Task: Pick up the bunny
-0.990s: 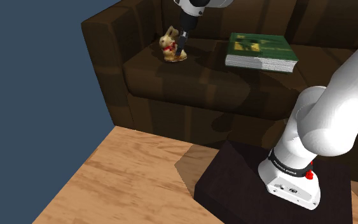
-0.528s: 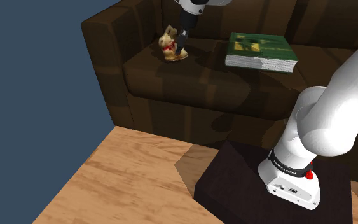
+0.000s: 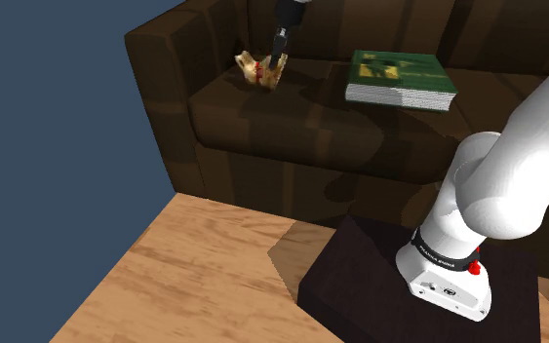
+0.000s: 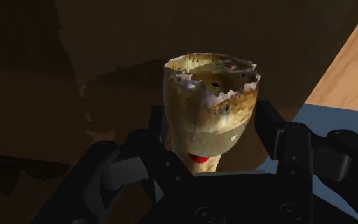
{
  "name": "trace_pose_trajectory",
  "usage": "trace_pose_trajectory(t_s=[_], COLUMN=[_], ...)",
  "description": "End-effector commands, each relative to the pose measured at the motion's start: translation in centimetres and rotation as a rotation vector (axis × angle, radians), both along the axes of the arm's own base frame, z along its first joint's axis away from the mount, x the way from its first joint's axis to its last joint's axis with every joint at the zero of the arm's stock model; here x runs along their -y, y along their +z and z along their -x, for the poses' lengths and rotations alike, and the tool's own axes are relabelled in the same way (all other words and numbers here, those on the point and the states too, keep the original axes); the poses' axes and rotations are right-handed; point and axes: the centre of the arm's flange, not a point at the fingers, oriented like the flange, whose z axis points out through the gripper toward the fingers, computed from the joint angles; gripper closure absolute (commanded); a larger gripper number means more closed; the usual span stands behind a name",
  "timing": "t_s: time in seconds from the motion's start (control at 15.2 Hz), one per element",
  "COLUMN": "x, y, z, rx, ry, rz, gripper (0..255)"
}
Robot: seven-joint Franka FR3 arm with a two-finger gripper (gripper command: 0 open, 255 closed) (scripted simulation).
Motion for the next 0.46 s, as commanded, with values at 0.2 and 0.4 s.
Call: trace_pose_trajectory(t_s=[0.2,0.4], x=[0.0,0.0], y=[2.6,3.2], z=[0.0,0.0], rx=[-0.001,-0.001], ry=[0.0,0.0], rz=[0.0,0.0], gripper=[255,255])
